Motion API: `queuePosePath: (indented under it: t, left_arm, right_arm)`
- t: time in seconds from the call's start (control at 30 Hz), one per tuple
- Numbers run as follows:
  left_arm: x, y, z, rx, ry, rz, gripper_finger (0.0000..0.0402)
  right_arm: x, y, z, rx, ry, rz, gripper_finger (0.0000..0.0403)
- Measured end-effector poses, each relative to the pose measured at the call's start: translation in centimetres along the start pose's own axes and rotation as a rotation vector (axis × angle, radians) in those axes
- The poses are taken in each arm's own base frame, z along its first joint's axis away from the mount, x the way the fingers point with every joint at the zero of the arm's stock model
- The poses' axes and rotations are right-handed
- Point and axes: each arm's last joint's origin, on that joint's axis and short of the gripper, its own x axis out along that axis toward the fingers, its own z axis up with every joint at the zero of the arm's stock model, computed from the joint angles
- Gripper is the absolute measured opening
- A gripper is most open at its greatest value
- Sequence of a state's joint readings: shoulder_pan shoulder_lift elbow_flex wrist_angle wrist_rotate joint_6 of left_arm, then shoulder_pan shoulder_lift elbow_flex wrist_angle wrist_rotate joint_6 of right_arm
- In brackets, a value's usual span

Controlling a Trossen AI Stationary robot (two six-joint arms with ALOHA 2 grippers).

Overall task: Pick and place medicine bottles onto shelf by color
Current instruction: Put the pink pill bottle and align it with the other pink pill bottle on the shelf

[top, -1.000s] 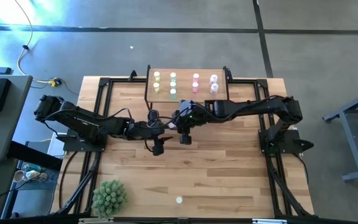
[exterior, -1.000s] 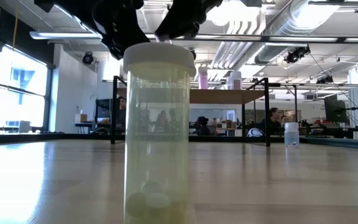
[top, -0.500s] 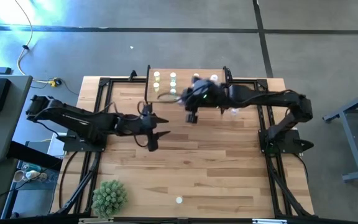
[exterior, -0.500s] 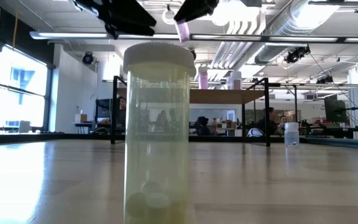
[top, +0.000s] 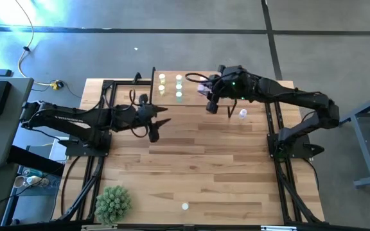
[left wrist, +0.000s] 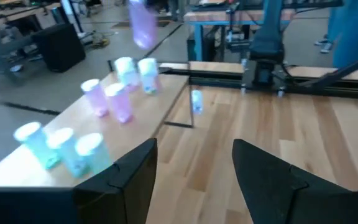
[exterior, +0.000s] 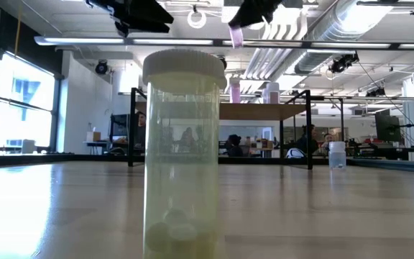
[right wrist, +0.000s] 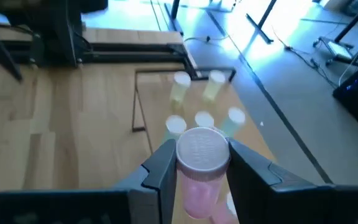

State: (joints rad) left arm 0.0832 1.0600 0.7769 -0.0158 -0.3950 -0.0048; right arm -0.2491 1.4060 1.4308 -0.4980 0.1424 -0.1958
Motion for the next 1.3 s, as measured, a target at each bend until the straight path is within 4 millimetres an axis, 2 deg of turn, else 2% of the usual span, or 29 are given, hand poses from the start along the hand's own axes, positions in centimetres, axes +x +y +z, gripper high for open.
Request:
queuePosePath:
  t: [0.17,0.33,0.67,0.9,1.07,1.3]
  left_arm:
    - [0.2,1.5,0.0,-0.029,0.011,0.056,0.0197]
    - [0.9,2.9,-0.6,-0.077,0.039,0.022,0.0197]
    - [3.5,3.6,-1.6,-0.101,0.068,0.012,0.0197]
    - [3.8,4.1,-1.6,-0.103,0.055,0.015,0.0197]
    - [3.8,4.1,-1.6,-0.103,0.053,0.011,0.0197]
    - [3.8,4.1,-1.7,-0.091,0.066,0.01,0.0197]
  right_arm:
    - [1.4,0.3,-3.1,0.032,-0.053,-0.012,0.0106]
    - [3.0,1.0,-5.7,0.045,-0.083,-0.004,0.0106]
    - [4.7,2.0,-9.8,0.14,-0.112,-0.04,0.0106]
    - [5.1,2.1,-11.0,0.175,-0.104,-0.092,0.0106]
    - [6.1,2.4,-11.8,0.208,-0.11,-0.107,0.0106]
    - [6.6,2.1,-12.1,0.23,-0.099,-0.142,0.0106]
